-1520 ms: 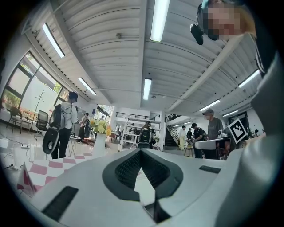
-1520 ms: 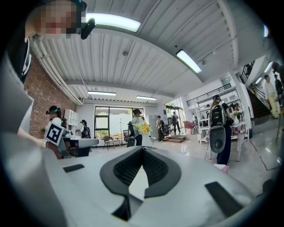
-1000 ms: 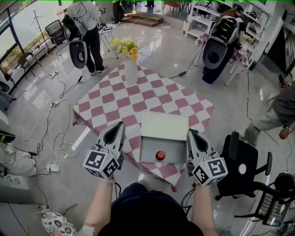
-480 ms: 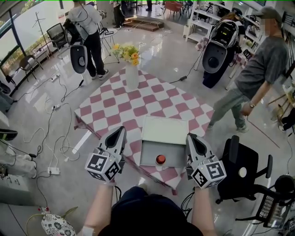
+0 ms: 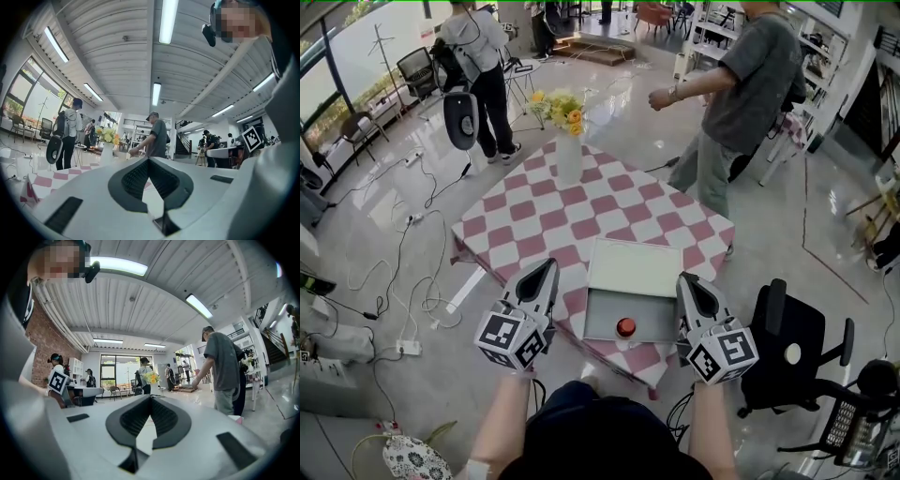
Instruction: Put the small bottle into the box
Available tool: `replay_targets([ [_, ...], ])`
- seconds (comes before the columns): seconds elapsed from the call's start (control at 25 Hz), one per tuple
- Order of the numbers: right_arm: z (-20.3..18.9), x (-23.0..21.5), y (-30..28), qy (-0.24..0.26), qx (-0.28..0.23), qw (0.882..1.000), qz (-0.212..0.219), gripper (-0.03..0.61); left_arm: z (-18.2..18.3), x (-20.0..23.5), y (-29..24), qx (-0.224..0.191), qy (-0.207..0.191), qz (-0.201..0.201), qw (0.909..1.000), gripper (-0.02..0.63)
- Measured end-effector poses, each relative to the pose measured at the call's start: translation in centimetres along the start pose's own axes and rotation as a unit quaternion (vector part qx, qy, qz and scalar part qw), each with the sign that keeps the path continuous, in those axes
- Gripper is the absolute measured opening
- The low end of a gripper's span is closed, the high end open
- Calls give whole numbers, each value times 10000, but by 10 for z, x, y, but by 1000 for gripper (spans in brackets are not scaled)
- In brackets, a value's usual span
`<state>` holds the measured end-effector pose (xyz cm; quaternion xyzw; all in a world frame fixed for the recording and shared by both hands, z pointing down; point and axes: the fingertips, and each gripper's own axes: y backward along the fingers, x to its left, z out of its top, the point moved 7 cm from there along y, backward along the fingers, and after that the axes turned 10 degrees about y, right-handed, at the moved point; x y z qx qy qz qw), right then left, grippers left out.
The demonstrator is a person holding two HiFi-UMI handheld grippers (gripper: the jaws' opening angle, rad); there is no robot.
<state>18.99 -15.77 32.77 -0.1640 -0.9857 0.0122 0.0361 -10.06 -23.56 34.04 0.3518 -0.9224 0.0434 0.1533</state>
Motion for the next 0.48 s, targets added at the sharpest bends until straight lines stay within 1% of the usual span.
replay_targets([
  [0.48,-10,-9,1,-128,39,9999,9,3,-9,-1,-6,82,13,64,9999,0],
])
